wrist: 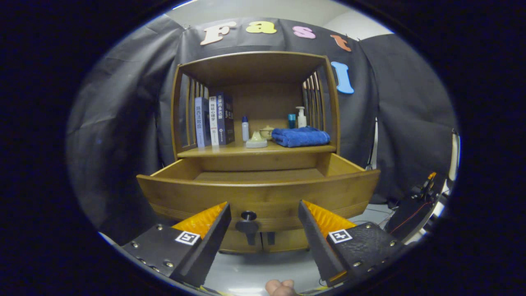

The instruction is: Pull open the drawer, take out the items inside it, and place them on the countertop above the cabinet.

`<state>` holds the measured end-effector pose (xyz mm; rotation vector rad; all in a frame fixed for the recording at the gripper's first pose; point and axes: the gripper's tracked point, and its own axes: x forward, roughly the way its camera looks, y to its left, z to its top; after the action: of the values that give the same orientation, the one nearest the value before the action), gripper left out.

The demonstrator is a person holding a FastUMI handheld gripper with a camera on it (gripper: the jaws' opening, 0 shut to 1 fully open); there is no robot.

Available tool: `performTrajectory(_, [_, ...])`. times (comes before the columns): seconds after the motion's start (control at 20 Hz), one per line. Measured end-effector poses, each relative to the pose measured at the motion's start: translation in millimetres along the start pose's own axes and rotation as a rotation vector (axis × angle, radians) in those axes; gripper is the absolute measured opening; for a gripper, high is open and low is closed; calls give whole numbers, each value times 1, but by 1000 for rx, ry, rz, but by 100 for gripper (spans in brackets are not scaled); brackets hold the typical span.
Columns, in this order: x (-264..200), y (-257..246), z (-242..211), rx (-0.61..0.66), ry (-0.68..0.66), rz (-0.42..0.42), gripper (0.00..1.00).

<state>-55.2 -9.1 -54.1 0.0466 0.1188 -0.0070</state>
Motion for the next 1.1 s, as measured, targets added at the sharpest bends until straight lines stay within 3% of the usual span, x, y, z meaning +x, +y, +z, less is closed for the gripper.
performTrajectory(0.25, [17, 18, -23, -32, 34, 37, 98])
performTrajectory(0.65, [62, 24, -43, -41, 75, -27, 98])
performTrajectory(1.1, [105, 48, -38, -72, 34, -14, 99])
